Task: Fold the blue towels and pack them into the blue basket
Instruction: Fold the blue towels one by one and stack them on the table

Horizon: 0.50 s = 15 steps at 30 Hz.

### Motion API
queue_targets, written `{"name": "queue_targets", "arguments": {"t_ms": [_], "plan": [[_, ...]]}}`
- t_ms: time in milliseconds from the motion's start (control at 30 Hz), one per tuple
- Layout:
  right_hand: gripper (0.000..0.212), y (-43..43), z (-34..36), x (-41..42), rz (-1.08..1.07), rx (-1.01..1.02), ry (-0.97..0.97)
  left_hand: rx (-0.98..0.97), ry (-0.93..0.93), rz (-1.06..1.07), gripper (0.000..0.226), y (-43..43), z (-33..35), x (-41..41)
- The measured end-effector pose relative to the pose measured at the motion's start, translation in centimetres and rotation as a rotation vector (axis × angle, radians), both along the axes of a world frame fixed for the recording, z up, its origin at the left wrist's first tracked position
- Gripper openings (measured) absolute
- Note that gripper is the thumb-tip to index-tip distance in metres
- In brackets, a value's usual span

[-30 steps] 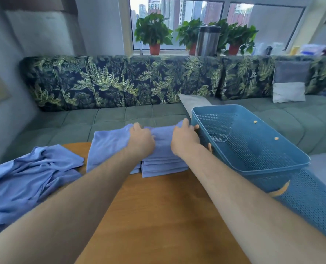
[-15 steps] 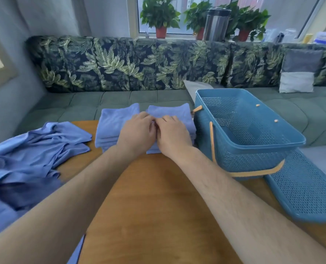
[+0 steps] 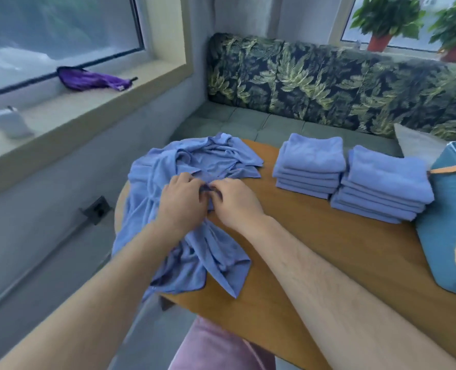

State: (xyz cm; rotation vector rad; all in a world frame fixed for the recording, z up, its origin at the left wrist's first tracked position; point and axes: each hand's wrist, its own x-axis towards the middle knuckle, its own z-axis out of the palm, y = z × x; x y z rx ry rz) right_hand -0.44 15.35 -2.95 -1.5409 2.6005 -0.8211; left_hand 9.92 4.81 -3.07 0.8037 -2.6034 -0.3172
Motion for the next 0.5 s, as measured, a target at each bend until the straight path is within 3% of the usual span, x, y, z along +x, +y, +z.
{"name": "queue_targets", "arguments": {"t_ms": [100,167,233,300,367,500], "plan": [[0.025,-3.5,0.1,1.6,0.035,-0.027,-0.007,-0.025,-0.009,0.099,0.026,-2.9,0.0,2.4],[0.021,-5.2,0.2,2.1,0.029,-0.058,-0.04,-0.063,0.022,0.185,0.036,-4.0,0.1,3.0],[0.02,-6.5,0.1,2.3,0.023,-0.065,-0.077,0.012,-0.028,0.295,0.053,-5.0,0.8,2.9],[0.02,-6.9,0.0,2.4,0.013,-0.085,-0.117,0.139,-0.059,0.31,0.04,-5.8,1.2,2.4],[0.02,-6.6,-0.1,2.3,0.01,-0.094,-0.137,0.303,0.057,0.296,0.009,-6.2,1.2,1.9],[0.026,-4.7,1.0,2.2,-0.061,-0.153,-0.305,0.408,0.292,0.158,0.02,-4.4,0.7,1.5]]}}
